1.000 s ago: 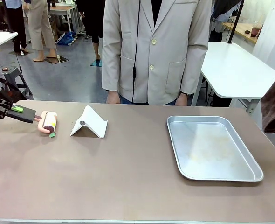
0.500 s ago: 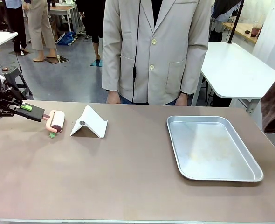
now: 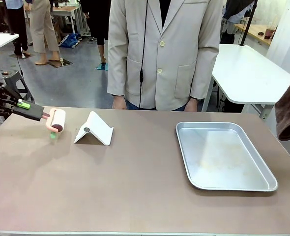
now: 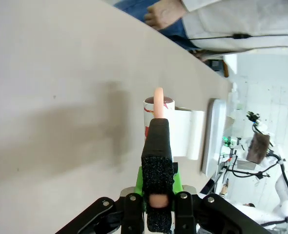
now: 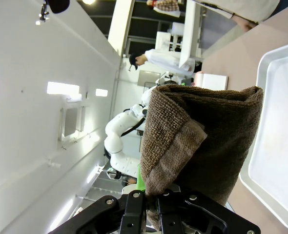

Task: Clean the surface of the table.
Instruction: Clean the area not pointed to by the person.

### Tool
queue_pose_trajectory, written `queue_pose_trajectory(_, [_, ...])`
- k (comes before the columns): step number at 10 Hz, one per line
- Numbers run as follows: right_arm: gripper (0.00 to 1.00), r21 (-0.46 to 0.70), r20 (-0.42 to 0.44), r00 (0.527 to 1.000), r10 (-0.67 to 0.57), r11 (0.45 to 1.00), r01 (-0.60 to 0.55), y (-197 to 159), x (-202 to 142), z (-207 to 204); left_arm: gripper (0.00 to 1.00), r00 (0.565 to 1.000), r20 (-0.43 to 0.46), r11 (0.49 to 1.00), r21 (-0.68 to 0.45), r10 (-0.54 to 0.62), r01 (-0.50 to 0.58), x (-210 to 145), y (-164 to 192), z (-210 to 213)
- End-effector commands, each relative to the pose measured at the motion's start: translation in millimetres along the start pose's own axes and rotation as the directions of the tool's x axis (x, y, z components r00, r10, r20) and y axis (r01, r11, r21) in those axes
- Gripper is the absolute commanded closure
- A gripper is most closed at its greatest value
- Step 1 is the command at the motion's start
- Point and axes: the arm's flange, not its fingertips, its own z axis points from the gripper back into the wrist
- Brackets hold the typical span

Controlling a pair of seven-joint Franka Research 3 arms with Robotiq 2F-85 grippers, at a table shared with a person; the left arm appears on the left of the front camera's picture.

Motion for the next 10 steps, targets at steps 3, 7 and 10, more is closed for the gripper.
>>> queue_pose_trajectory(3, [1.0,0.005,-0.003,1.0,0.008,1.0,-0.008,4,-1,0,0.97,0.997,0.05,0.997,-0.06,-0.055,0.058,-38,-2,47])
queue_pose_trajectory(7, [1.0,0.005,-0.003,1.0,0.008,1.0,-0.008,4,-1,0,0.97,0.997,0.066,0.988,-0.146,-0.032,0.042,-66,18,95])
queue_pose_trajectory(10, [1.0,0.005,-0.003,1.0,0.008,1.0,-0.008,4,-1,0,0.97,0.996,0.084,0.982,-0.188,-0.022,0.037,-78,31,115])
